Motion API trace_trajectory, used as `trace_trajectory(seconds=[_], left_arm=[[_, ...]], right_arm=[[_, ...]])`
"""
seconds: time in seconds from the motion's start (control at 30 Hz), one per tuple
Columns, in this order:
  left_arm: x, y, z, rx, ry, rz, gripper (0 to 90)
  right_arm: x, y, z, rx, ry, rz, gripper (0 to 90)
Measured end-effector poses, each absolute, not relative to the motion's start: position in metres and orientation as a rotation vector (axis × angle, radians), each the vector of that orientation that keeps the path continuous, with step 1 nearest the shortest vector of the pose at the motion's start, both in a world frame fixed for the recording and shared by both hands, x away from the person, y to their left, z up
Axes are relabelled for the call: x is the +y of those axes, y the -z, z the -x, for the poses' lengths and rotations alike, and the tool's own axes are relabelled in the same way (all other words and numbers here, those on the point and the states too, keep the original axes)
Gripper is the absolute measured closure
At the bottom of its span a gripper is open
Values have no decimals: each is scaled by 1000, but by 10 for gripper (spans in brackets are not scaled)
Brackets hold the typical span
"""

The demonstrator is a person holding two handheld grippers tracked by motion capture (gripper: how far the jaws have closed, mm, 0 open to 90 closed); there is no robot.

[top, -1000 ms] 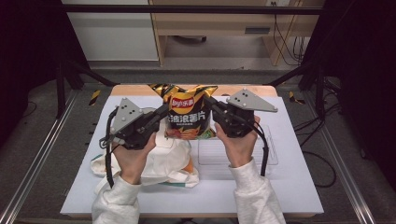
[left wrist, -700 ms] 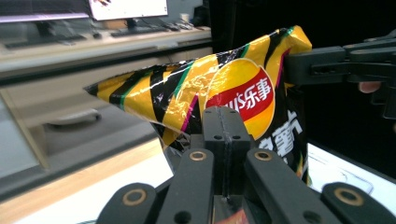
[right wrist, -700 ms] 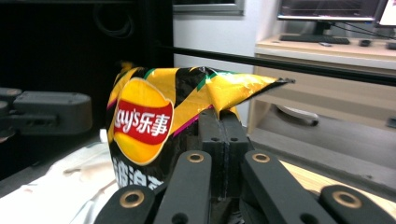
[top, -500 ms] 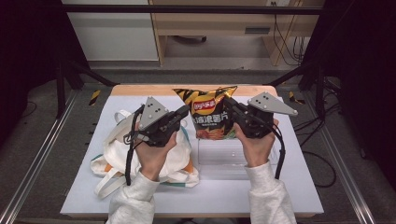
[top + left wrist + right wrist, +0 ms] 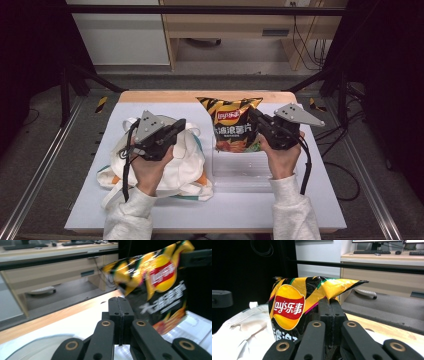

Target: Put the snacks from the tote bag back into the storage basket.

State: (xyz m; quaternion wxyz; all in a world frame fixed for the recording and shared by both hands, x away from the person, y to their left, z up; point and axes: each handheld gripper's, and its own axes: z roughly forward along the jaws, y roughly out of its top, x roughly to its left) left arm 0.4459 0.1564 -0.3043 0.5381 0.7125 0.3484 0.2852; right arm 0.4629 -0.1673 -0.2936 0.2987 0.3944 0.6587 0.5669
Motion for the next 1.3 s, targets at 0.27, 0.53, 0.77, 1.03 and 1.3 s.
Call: trace_trajectory(seconds=[0.27,0.53,0.77,1.03,1.3], left_arm=[[203,338,-446,935,-707,-1721,900],[237,369,-444,1007,-726,-1763,900],[252,386,-433,1027,-742,-1789,900],[268,400,-428,1070,-712,-1779,900],[281,408,-423,1104,-715,-1768,900]], right_arm=[[-173,321,-477,1789,-1488,-1099,900],[-174,351,-493,1863,-1399,-1195,900],[-182,363,-493,1820,-1323,-1251,900],[-193,371,-492,1796,-1252,-1292,881],[-197,370,-488,1783,-1228,-1265,592]])
